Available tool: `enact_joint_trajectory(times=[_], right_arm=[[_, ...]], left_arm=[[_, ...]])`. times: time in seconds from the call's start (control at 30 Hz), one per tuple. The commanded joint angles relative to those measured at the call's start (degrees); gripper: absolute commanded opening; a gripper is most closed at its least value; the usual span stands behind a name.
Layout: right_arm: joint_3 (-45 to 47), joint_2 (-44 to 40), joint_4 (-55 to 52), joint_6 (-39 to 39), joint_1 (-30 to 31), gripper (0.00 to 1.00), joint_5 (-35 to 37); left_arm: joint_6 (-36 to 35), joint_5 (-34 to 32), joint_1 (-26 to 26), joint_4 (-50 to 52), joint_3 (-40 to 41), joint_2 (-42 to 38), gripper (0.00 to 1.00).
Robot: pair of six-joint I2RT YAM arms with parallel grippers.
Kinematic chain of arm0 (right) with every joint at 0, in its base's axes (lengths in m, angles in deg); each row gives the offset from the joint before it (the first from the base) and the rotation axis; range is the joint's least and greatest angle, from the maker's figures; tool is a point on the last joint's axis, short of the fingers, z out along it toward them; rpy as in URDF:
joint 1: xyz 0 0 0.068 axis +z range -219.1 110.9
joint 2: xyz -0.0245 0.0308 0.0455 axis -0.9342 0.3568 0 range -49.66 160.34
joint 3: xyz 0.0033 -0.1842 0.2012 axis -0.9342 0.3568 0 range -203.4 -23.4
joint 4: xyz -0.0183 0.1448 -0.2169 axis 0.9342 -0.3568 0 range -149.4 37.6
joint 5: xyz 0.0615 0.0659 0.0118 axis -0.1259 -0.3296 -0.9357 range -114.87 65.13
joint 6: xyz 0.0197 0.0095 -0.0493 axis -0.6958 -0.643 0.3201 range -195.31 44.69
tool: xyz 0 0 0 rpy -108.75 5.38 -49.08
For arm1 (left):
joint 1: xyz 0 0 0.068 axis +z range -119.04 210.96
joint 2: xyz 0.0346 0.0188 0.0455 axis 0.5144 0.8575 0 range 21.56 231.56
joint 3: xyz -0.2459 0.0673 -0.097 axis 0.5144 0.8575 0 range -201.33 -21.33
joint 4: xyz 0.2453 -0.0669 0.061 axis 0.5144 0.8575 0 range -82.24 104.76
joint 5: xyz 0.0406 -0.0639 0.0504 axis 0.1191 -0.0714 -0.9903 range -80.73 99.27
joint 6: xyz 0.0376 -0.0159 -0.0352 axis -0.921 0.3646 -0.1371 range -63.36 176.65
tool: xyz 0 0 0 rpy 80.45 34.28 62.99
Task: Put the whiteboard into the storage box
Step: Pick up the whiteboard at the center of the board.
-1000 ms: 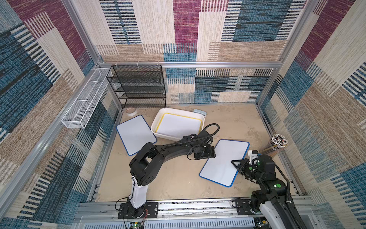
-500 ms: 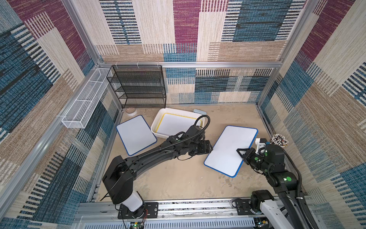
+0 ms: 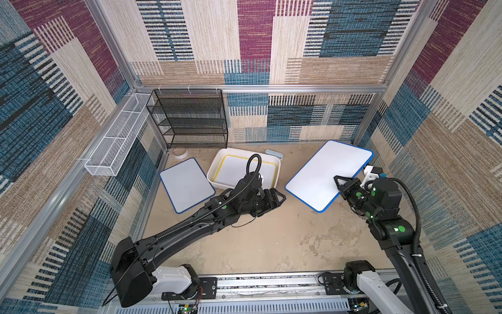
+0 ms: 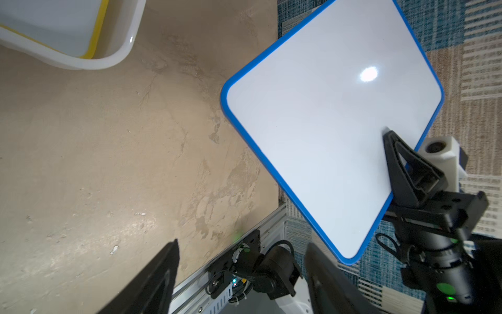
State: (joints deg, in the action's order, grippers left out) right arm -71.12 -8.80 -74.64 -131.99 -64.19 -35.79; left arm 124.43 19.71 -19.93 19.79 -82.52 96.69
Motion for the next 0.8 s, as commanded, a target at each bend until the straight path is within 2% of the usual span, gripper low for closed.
enact_joint_trajectory(times=[0.0,0.4,0.6,0.77], right_arm=[[0.94,-0.17,13.58,-6.54,0.01,0.08,5.69],[5.78,-0.57,24.09,-14.93,0.02,0.08,14.15],[6.83,-0.2,25.93,-15.19,0.03,0.08,17.28],[7.14,0.6,26.17,-15.8,0.07,0.08,17.18]], left_arm=[[8.48,-0.24,0.08,-11.9,1.86,1.04,0.74],[24.15,-7.07,-0.6,-41.06,4.85,9.96,0.73],[28.62,-10.03,-0.85,-51.88,2.49,16.54,0.73],[32.18,-11.47,-1.11,-56.22,-0.89,22.52,0.72]])
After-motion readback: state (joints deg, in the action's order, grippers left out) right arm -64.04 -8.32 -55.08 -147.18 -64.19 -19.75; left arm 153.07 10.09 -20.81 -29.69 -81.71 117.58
